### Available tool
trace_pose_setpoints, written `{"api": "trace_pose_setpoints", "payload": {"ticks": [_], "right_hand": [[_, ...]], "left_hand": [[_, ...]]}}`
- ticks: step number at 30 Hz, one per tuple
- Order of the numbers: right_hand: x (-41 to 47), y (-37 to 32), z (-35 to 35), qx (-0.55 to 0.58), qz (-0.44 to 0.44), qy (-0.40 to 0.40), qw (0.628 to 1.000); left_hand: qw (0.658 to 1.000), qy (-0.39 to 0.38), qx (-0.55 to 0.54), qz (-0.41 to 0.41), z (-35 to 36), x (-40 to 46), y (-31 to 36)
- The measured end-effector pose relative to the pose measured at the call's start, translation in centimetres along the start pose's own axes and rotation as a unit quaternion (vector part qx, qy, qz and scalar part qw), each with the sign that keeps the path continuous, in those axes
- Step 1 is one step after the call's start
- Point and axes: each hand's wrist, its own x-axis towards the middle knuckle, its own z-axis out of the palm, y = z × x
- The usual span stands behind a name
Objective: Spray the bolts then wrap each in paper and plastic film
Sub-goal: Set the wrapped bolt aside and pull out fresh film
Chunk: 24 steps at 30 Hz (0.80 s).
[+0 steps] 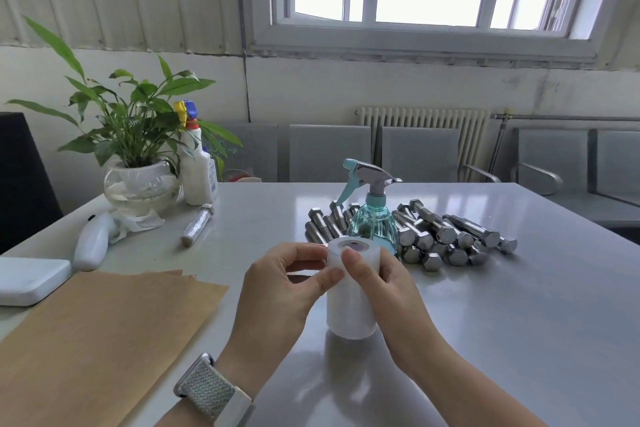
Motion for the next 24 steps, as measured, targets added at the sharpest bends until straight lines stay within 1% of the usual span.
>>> {"api": "trace_pose_setpoints", "payload": {"ticks": [3,8,10,13,16,21,24], "right_hand": [[-0.1,0.2,0.0,-0.011,0.002,0.002,1.000],[-0.2,0.5,0.2,-0.010,0.003,-0.004,1.000],[-0.2,0.4,0.3,-0.012,0.000,-0.002,1.000],[-0.2,0.4,0.4,-0.013,0.001,0.008,1.000],[-0.2,0.5,0.5,-0.012,0.004,0.016,1.000],[-0.2,0.5,0.4,0.005,0.017,0.024,1.000],[-0.2,0.3,0.3,0.020,0.032,0.026,0.999]], "left_hand": [[1.000,0.016,-0.004,-0.007,-0.1,0.1,-0.1],[0.997,0.021,-0.058,-0.034,-0.1,0.0,-0.3],[0.997,0.026,-0.063,-0.040,0.1,-0.1,-0.4],[0.997,0.028,-0.043,-0.050,0.5,-0.2,-0.6],[0.997,0.014,-0.044,-0.067,0.6,-0.2,-0.6],[0.998,0.029,0.005,-0.051,0.9,-0.6,-0.6],[0.997,0.030,0.053,-0.040,0.9,-0.5,-0.6]]}}
